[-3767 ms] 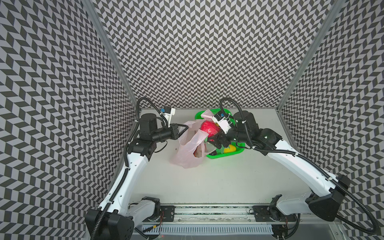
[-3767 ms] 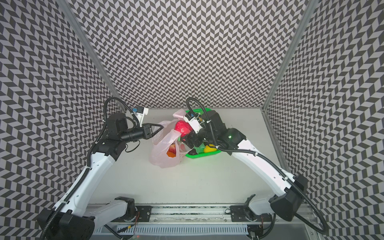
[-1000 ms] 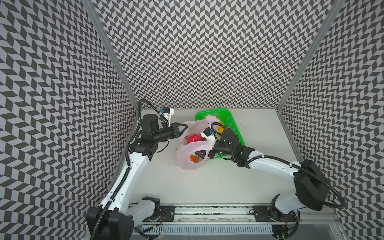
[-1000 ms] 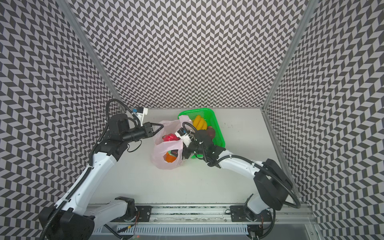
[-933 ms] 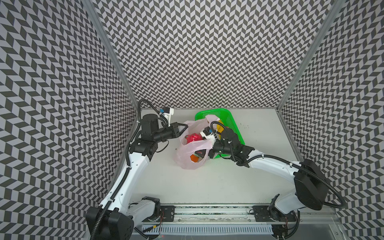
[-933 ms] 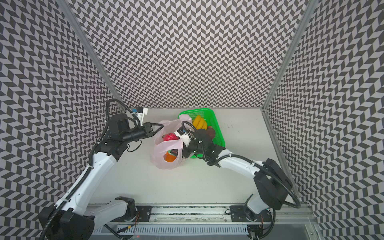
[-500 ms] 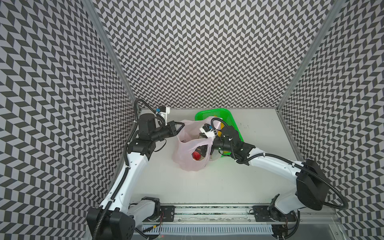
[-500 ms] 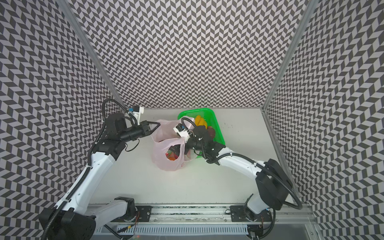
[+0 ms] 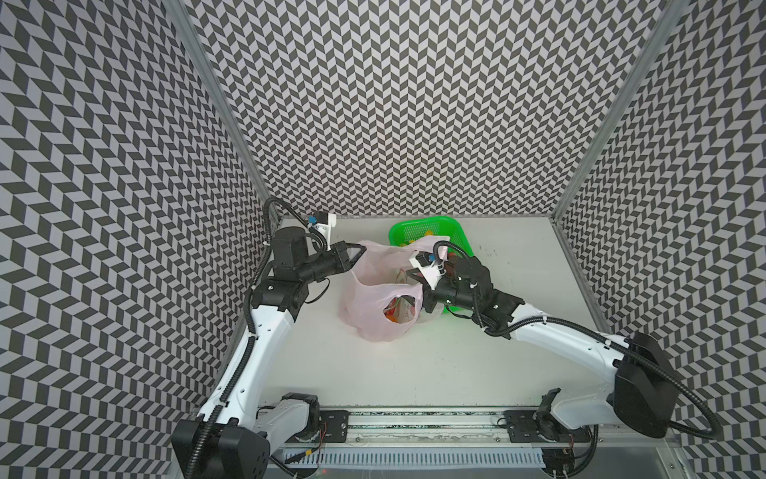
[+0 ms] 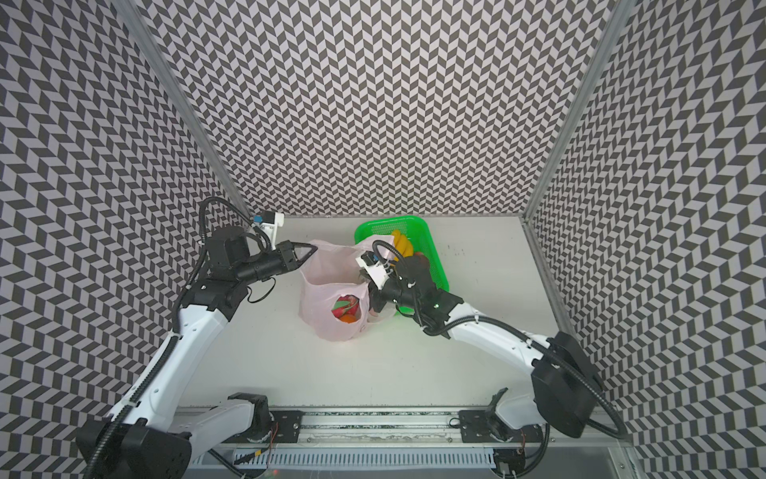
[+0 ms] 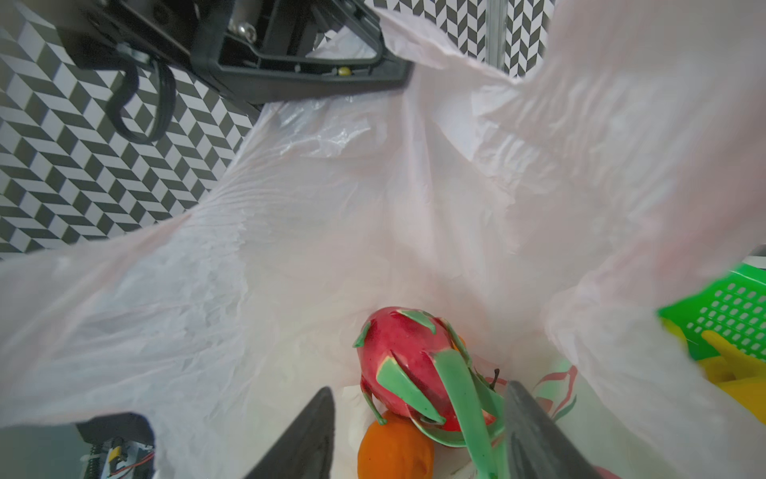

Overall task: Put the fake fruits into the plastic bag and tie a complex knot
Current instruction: 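Open the right gripper to release the dragon fruit inside the bag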

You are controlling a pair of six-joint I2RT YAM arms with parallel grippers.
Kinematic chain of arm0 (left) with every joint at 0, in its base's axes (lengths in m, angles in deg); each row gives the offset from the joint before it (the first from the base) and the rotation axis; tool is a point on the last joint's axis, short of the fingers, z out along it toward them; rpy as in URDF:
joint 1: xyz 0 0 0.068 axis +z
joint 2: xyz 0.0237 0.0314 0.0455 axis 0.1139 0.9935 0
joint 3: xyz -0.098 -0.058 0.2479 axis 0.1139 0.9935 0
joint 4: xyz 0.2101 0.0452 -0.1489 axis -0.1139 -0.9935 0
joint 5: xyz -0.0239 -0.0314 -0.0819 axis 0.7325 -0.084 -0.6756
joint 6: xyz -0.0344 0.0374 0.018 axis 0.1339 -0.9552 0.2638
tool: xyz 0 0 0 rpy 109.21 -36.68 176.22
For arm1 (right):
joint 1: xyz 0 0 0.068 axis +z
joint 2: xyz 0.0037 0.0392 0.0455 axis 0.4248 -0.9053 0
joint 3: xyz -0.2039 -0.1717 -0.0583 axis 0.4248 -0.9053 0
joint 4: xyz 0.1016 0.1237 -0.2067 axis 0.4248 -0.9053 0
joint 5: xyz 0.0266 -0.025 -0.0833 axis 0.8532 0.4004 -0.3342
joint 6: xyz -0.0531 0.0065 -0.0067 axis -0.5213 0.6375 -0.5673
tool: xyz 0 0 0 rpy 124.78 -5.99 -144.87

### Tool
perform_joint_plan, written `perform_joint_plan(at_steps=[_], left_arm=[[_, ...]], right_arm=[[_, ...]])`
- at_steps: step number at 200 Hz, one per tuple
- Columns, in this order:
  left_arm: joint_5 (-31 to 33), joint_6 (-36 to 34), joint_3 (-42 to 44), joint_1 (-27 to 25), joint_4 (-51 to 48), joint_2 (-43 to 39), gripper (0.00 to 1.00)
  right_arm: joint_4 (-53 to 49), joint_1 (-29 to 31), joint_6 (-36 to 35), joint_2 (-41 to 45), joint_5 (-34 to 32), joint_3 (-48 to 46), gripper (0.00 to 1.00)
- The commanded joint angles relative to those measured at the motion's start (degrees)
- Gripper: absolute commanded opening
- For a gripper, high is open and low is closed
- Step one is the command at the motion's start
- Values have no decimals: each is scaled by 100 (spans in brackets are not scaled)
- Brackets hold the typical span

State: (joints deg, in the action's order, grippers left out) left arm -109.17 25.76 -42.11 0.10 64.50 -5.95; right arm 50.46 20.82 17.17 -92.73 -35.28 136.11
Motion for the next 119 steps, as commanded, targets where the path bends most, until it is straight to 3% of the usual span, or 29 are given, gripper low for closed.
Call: perform_joint_plan(at_steps=[1,35,83,119], left_arm=[[-68,-63,-78,47,65,-138,0],[-78,-54,-21,101,74,-145,0],[-92,78,63,222,207,-94,0],[-106,55,111,291,220,-67,0]], right_arm=[[30,-59,-2,239,-313,-144,50],[-394,-130,-72,414,-338,-157,39],[-707,-127,-410,917,480,-523,39],[-932,-130,-222,1567,139,-810,39]])
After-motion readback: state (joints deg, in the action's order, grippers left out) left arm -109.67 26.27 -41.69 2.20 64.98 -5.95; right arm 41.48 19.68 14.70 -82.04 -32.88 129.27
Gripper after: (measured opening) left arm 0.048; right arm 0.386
